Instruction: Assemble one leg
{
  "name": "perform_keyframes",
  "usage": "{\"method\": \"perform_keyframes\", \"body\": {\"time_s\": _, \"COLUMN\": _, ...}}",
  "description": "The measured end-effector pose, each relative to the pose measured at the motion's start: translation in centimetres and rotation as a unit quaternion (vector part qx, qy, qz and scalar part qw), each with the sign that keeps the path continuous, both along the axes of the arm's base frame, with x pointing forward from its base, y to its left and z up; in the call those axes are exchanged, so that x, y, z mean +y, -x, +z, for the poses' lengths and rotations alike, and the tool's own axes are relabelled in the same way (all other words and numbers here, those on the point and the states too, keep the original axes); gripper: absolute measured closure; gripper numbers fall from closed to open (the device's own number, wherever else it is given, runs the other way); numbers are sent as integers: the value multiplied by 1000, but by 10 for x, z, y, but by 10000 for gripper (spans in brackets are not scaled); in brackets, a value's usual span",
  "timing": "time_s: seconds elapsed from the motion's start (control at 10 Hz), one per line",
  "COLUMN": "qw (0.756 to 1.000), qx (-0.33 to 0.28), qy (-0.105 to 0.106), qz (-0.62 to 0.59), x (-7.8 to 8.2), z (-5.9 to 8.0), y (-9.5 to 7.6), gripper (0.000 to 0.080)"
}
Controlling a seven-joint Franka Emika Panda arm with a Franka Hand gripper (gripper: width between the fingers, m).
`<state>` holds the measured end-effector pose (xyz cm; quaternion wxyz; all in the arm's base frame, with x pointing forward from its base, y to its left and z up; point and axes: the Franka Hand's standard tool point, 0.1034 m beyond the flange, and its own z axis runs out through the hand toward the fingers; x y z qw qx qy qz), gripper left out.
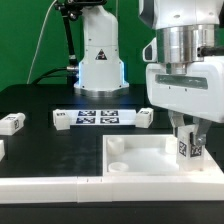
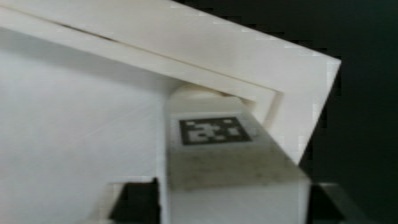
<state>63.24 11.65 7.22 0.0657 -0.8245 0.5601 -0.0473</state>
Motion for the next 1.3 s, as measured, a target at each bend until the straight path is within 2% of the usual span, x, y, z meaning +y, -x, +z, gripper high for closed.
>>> {"method": "perform_keyframes", "body": {"time_s": 0.1, "qw": 999, "qx": 0, "qy": 8, "qz": 49, "x": 0, "z": 0, "y": 0, "gripper": 199}}
{"method": "perform_keyframes", "body": {"time_s": 0.2, "qw": 994, "qx": -2, "qy": 16, "qz": 105, "x": 1, "z": 1, "y": 0, "gripper": 199}}
{"method": "perform_keyframes", "body": {"time_s": 0.3, "qw": 987, "qx": -6, "qy": 24, "qz": 160, "x": 2, "z": 0, "y": 0, "gripper": 165}}
{"method": "perform_keyframes", "body": {"time_s": 0.5, "qw": 962, "qx": -11, "qy": 39, "qz": 268, "x": 7, "z": 0, "y": 0, "gripper": 152}}
{"method": "perform_keyframes", "body": {"time_s": 0.7, "qw": 917, "qx": -19, "qy": 60, "qz": 394, "x": 9, "z": 2, "y": -2, "gripper": 151}}
{"method": "perform_keyframes", "body": {"time_s": 1.0, "qw": 850, "qx": -27, "qy": 80, "qz": 521, "x": 6, "z": 2, "y": -3, "gripper": 151}}
{"method": "perform_keyframes", "body": {"time_s": 1.2, "qw": 827, "qx": -27, "qy": 88, "qz": 554, "x": 8, "z": 3, "y": -3, "gripper": 151}}
{"method": "perform_keyframes", "body": {"time_s": 1.3, "qw": 803, "qx": -28, "qy": 97, "qz": 587, "x": 7, "z": 3, "y": -3, "gripper": 151}}
